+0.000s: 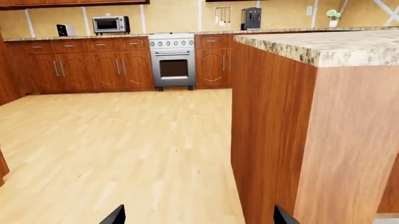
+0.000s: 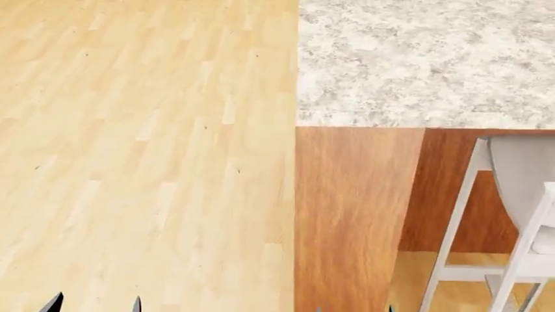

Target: Place the cup inside the bowl on the dining table and move the bowl to any counter.

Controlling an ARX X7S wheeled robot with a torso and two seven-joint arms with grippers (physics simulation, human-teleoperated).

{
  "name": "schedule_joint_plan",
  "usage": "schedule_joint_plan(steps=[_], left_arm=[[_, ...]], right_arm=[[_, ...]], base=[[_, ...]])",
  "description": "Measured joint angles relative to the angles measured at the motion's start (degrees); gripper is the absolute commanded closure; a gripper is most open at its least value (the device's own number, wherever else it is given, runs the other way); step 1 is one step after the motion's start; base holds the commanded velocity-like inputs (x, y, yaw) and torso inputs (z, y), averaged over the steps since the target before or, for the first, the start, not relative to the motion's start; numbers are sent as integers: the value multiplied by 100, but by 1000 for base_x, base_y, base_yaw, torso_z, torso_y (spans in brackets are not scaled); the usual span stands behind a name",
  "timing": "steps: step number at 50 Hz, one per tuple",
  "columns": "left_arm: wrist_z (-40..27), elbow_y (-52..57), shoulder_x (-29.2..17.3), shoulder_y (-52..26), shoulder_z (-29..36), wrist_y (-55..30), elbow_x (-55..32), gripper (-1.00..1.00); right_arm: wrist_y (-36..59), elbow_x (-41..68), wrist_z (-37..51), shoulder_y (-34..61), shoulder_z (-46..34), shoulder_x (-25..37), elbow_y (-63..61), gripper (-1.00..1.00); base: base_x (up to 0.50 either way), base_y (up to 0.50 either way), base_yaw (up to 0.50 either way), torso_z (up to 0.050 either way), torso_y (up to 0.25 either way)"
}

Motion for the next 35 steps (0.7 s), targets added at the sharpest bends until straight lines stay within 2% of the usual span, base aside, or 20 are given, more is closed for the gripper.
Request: schedule_joint_plan(steps=[10, 35], left_arm=[[-17, 3, -27, -6, 21, 12, -13, -100], [-63, 1, -69, -20, 83, 22, -48, -100]], right_arm=[[-37, 21, 26, -2, -9, 17, -5, -100], [-32, 64, 119, 11, -35, 52, 4, -100]], base=[[271, -478, 0, 0, 0], [6, -500, 0, 0, 0]])
